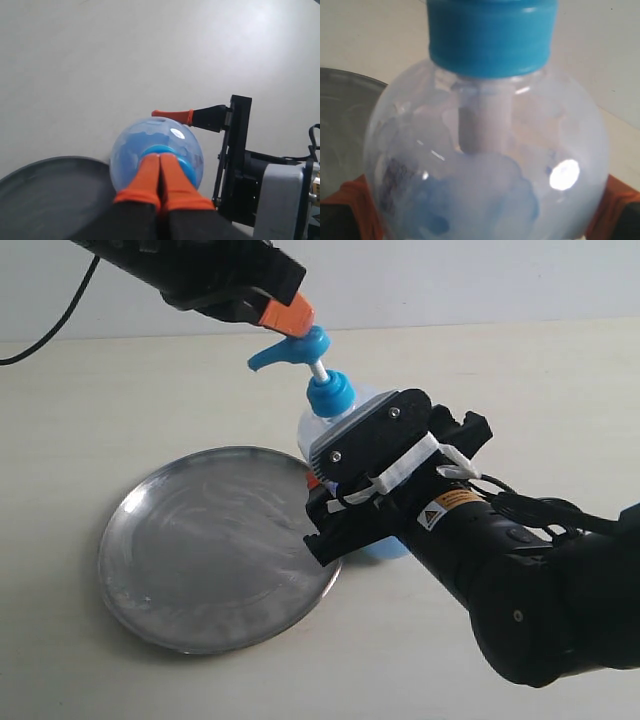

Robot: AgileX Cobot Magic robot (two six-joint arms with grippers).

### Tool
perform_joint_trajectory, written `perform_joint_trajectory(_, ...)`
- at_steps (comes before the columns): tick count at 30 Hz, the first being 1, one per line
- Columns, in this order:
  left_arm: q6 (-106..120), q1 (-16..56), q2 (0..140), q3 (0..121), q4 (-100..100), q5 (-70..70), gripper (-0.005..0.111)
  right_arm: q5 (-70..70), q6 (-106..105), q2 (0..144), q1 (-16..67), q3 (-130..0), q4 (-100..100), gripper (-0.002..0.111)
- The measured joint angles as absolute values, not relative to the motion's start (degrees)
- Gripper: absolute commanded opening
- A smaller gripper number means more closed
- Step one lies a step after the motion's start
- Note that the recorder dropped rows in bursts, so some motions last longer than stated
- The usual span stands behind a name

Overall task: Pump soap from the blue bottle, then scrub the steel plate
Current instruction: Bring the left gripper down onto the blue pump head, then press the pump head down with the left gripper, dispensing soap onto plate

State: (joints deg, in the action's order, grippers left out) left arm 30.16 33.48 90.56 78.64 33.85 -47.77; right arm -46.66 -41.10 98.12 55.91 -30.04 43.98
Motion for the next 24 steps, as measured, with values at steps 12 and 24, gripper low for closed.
perform_joint_trajectory(12,29.94,33.48,90.99,79.02,34.08,-48.56,0.000,-46.55,-40.91,98.12,55.91,-30.04,44.20,0.000)
perform_joint_trajectory(24,29.94,33.48,90.87,79.12,34.66,-49.75,0.000,-46.55,-40.91,98.12,55.91,-30.04,44.20,0.000)
